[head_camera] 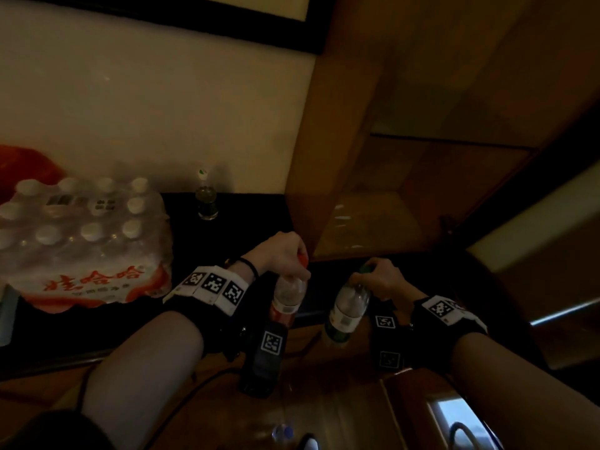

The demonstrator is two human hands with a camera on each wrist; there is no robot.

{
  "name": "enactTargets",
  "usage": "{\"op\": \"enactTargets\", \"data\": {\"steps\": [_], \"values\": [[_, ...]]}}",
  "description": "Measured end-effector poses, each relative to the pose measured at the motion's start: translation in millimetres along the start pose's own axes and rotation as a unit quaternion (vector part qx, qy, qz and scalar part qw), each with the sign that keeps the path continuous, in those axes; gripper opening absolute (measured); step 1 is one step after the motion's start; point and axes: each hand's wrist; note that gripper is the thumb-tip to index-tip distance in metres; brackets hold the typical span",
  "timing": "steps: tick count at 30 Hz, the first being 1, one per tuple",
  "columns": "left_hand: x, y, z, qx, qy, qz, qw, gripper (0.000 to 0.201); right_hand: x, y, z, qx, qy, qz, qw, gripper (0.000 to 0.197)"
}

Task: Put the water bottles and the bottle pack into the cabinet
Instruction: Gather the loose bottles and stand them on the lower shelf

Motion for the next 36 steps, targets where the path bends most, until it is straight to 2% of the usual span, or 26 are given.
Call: {"op": "enactTargets", "data": {"steps": [4,9,13,17,20,24,30,36], "values": [[46,-41,7,0.0,-0.047,0.04,0.998,0.023,33,-4,-38,0.032,-0.009,0.02,0.999,0.034],[91,-91,15,0.051,-0.04,0.054,0.996,0.025,51,-28,-90,0.061,-0.018,-0.027,0.998,0.031],[110,-139,16,0.1,0.016,0.013,0.995,0.026,49,-66,-131,0.087,-0.034,-0.055,0.994,0.031],[123,-186,9,0.12,0.039,-0.02,0.992,0.027,40,-107,-166,0.076,-0.07,-0.065,0.993,0.036],[126,-219,1,0.151,0.06,-0.043,0.986,0.029,30,-137,-185,0.077,-0.044,-0.101,0.991,0.041],[129,-251,-12,0.244,0.102,-0.084,0.961,0.026,21,-173,-199,0.065,-0.064,-0.123,0.988,0.038],[121,-280,-20,0.362,0.089,-0.138,0.917,0.03,7,-214,-197,0.041,-0.113,-0.121,0.985,0.037],[110,-298,-26,0.424,0.125,-0.181,0.878,0.038,6,-238,-194,0.036,-0.155,-0.09,0.983,0.043]]}}
Point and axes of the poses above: each hand's wrist, its own y-axis away from the middle knuckle, its own z-axis out of the palm, x = y × z, and after that the axes turned 3 degrees about -x, right-handed
